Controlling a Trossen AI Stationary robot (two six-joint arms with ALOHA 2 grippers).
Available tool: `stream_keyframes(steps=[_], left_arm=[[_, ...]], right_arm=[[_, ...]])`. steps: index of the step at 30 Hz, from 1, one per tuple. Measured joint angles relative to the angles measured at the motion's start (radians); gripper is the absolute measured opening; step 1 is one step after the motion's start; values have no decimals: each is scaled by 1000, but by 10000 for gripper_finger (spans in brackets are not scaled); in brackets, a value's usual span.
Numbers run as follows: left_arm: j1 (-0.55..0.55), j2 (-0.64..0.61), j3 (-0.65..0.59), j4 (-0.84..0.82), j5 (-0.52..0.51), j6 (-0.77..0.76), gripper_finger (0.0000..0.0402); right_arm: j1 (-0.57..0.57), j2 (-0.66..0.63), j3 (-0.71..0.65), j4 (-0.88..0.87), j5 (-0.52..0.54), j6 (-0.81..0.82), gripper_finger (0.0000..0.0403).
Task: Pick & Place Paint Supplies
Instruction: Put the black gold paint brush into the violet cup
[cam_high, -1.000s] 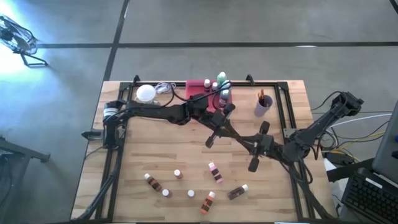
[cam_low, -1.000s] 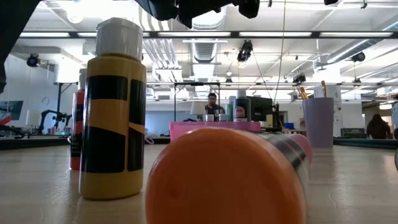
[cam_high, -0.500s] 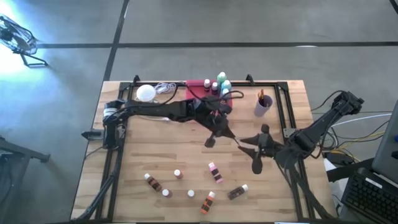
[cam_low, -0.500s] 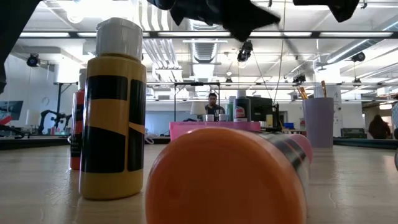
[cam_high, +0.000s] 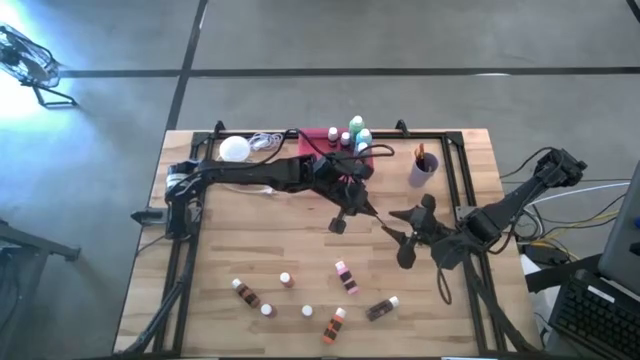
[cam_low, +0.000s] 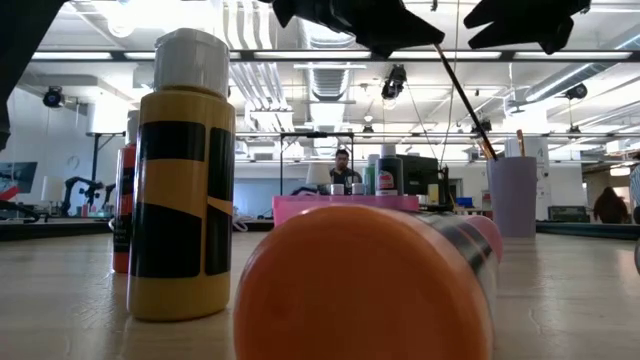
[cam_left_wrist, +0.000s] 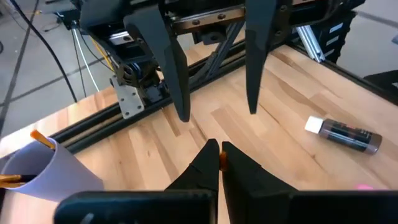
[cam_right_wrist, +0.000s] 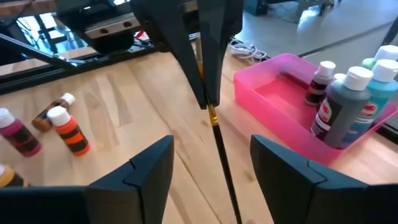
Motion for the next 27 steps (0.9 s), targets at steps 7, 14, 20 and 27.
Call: stream_keyframes(steps=[7,14,20,27], left_arm=[[-1,0,0,0,-22,2,4],[-2,0,0,-5,-35,1,5],[-2,0,0,-8,-35,0,5],[-2,0,0,-10,-35,-1,5]], right_arm=[[-44,37,-1,11,-3,-2,217],[-86,95,-1,45,-4,-14,201],[-104,131,-1,130,-4,-75,178],[-125,142,0,155,-4,-101,145]])
